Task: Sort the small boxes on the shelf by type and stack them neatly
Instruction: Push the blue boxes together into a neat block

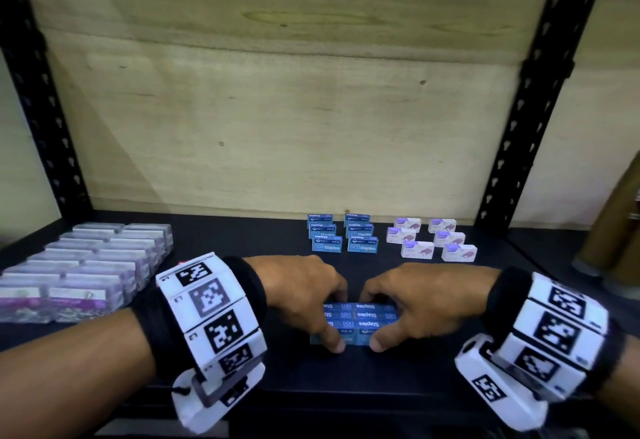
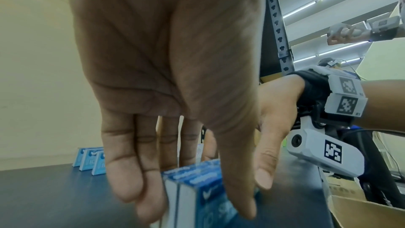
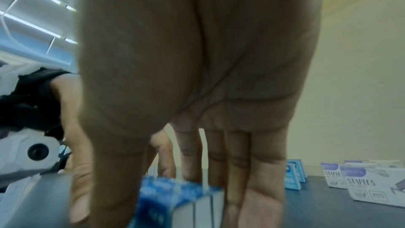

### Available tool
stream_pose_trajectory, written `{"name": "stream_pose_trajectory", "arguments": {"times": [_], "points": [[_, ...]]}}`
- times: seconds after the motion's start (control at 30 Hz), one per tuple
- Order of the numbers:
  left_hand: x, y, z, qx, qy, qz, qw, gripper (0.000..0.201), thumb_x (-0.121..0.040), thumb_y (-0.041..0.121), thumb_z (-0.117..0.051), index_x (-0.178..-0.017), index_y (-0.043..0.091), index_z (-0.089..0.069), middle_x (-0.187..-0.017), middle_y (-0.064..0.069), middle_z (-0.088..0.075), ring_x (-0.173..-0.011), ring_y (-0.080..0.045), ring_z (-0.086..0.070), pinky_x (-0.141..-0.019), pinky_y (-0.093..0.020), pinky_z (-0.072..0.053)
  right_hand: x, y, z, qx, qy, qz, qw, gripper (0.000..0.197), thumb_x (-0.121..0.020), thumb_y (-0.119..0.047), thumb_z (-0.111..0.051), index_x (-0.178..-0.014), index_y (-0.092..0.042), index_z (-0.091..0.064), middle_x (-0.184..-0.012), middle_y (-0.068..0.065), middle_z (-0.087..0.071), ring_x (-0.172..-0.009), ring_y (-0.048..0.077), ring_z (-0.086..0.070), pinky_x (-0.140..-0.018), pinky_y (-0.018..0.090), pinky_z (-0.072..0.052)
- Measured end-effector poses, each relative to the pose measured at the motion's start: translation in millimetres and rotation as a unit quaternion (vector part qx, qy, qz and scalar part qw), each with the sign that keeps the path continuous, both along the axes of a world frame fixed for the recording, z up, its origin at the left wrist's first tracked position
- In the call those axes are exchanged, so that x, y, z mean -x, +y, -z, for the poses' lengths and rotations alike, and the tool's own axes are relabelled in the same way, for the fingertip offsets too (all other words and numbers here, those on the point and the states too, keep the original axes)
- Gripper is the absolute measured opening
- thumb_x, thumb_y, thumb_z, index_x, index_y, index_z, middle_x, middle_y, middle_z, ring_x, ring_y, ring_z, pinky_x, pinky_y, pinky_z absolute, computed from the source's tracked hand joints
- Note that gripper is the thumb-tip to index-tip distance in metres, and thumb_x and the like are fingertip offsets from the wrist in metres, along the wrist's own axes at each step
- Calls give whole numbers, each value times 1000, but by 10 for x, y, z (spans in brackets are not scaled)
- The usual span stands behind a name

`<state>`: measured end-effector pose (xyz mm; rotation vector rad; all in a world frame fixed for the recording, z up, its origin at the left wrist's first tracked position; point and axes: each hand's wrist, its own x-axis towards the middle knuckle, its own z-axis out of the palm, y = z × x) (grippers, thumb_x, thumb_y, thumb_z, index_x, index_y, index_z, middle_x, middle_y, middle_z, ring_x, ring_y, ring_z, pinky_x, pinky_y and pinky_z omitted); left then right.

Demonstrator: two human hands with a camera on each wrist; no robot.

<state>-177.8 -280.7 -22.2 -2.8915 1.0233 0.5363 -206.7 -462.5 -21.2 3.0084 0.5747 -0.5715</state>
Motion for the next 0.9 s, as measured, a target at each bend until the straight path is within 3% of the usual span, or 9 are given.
{"name": "stream_pose_trajectory", "arguments": {"times": [0.17, 0.23, 0.3, 0.47, 0.57, 0.67, 0.8, 0.9], "points": [[-110, 36, -200, 34, 1, -24, 999, 63, -79, 73, -59, -127, 31, -58, -120, 14, -63, -108, -8, -57, -100, -31, -46, -104, -116, -140, -70, 14, 29, 997, 52, -86, -70, -53, -125, -36, -58, -110, -21, -62, -99, 0, -58, -96, 24, -44], [-236, 37, -257, 44, -25, -35, 998, 58, -84, 69, -55, -127, 29, -59, -122, 12, -62, -110, -10, -57, -101, -32, -44, -240, -181, -167, -90, -15, 47, 995, 41, -91, -62, -53, -118, -33, -63, -101, -22, -63, -90, -3, -58, -94, 24, -45], [-414, 13, -261, 36, -52, -47, 997, 53, -87, 64, -56, -126, 28, -59, -122, 8, -63, -110, -14, -58, -101, -35, -45, -425, -260, -169, -83, -59, 61, 993, 32, -94, -52, -55, -114, -30, -65, -104, -17, -66, -93, 4, -60, -93, 26, -45], [-818, -100, -178, 4, -108, -72, 992, 48, -91, 48, -62, -132, 25, -55, -127, 2, -60, -112, -20, -57, -94, -35, -47, -825, -346, -143, -12, -115, 92, 989, 29, -95, -38, -60, -121, -25, -62, -119, -5, -65, -102, 14, -57, -82, 25, -40], [-973, -202, -150, -6, -131, -80, 988, 48, -91, 40, -66, -134, 22, -54, -127, -1, -60, -112, -23, -58, -86, -32, -46, -1001, -305, -85, 2, -129, 102, 986, 34, -94, -33, -64, -125, -20, -60, -124, 0, -63, -111, 20, -59, -90, 30, -47], [-1114, -305, -114, -37, -149, -82, 985, 46, -89, 35, -70, -131, 20, -58, -125, -7, -60, -109, -28, -61, -79, -33, -46, -1155, -253, -11, 16, -131, 109, 985, 38, -92, -32, -68, -126, -17, -60, -125, 4, -64, -110, 25, -61, -95, 38, -50], [-1216, -341, -38, -54, -173, -79, 980, 33, -84, 26, -74, -114, 15, -68, -113, -10, -66, -94, -28, -67, -74, -33, -53, -1247, -180, 40, 35, -111, 120, 986, 40, -92, -28, -69, -128, -13, -62, -125, 8, -65, -111, 28, -63, -95, 39, -51], [-1241, -355, -5, -60, -177, -77, 979, 29, -89, 18, -68, -117, 10, -67, -115, -12, -65, -98, -30, -66, -71, -34, -49, -1290, -147, 65, 42, -106, 125, 986, 36, -93, -23, -67, -126, -9, -63, -125, 10, -65, -111, 29, -63, -97, 39, -51]]}}
